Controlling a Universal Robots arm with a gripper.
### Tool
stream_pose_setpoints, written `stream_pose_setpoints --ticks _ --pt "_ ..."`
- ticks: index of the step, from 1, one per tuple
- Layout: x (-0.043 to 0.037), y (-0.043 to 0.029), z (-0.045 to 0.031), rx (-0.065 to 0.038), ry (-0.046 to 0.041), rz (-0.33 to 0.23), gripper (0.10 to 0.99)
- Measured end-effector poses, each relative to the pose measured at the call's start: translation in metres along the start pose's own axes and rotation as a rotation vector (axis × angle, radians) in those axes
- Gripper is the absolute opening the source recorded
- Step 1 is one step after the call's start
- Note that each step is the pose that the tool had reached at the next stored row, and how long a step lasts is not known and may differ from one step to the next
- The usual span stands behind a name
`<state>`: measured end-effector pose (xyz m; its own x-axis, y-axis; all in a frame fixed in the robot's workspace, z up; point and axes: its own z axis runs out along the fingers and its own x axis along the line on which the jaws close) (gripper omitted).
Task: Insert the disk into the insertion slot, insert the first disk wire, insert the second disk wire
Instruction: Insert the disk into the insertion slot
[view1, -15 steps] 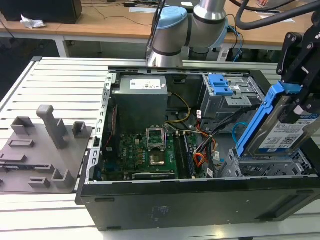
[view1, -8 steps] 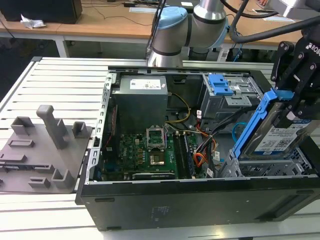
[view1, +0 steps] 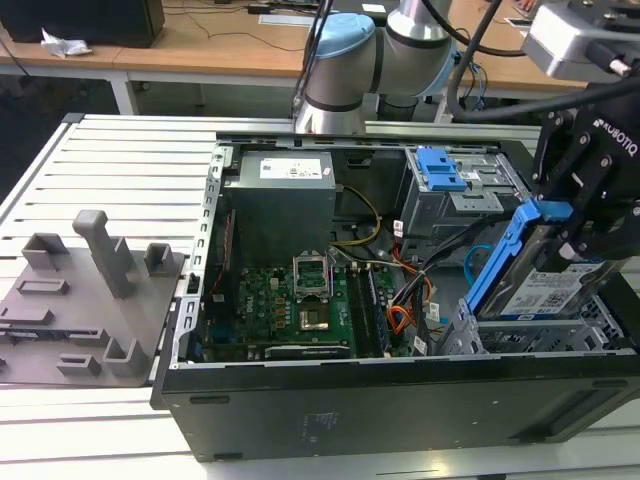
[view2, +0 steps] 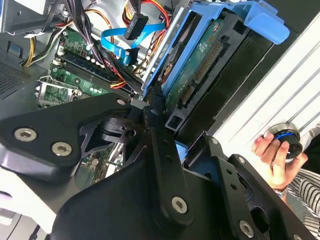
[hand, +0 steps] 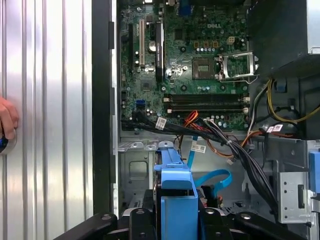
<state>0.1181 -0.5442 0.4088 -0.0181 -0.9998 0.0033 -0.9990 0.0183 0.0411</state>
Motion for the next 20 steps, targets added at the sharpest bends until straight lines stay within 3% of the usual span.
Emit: stream_pose_setpoints --ticks 5,8,13,14,20 --pt "0.0 -0.0008 0.0187 -0.001 0.0001 0.0 0.365" --pt "0.0 -0.0009 0.0228 -0.001 0.0002 0.0 0.365" --pt "-0.0001 -0.001 0.0256 -0.001 0.0 0.0 0.365" --pt "-0.0001 -0.0011 0.0257 -0.001 0.0002 0.0 0.439" --pt "-0.0001 -0.0011 0.026 -0.001 0.0001 0.0 0.424"
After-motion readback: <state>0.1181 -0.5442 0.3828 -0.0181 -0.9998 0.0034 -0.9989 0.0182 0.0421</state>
